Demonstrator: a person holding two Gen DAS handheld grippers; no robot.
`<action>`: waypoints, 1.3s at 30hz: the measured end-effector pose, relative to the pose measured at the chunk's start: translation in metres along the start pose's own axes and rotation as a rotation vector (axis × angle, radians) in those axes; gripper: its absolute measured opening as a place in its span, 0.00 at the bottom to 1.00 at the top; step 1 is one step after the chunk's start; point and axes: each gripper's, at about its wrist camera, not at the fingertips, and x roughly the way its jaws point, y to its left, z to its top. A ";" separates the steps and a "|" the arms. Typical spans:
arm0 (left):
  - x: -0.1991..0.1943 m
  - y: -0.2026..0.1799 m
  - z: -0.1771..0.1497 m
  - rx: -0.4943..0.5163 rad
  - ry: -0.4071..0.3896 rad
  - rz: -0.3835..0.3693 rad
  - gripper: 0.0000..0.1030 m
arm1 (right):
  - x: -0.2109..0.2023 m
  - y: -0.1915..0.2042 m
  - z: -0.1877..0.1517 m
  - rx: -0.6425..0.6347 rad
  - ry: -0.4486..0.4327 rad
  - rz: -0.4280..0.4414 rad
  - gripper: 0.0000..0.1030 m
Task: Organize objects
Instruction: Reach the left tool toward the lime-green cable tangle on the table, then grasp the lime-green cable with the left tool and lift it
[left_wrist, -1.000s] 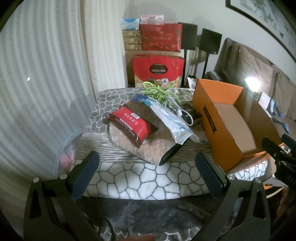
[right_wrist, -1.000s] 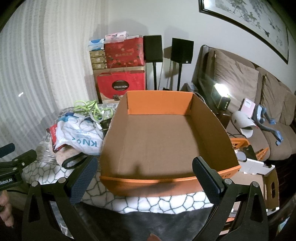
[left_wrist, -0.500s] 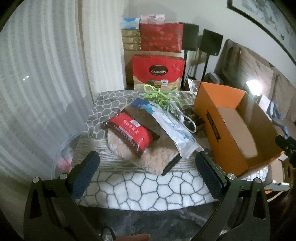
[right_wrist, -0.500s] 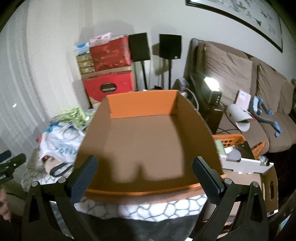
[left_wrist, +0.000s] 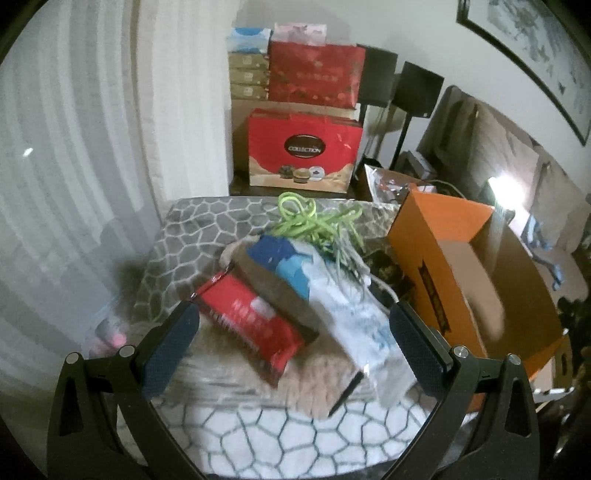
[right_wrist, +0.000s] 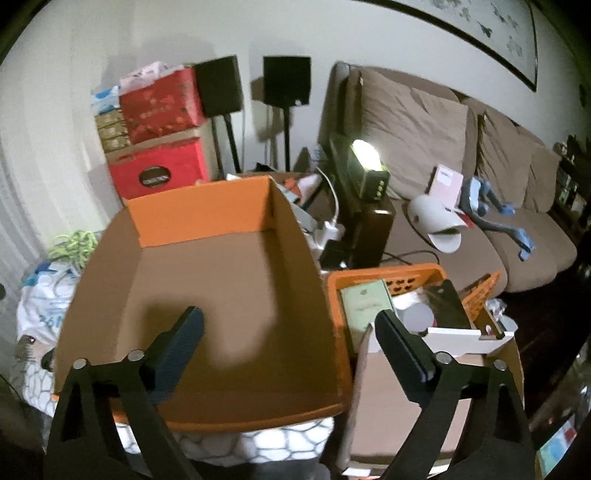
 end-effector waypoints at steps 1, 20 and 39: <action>0.004 0.003 0.007 -0.007 0.007 -0.017 1.00 | 0.004 -0.005 0.001 0.005 0.009 -0.003 0.88; 0.123 -0.015 0.090 0.045 0.260 -0.076 1.00 | 0.066 -0.037 -0.005 0.063 0.207 0.092 0.36; 0.189 -0.017 0.091 0.033 0.453 -0.047 0.24 | 0.082 -0.031 -0.009 0.062 0.241 0.144 0.16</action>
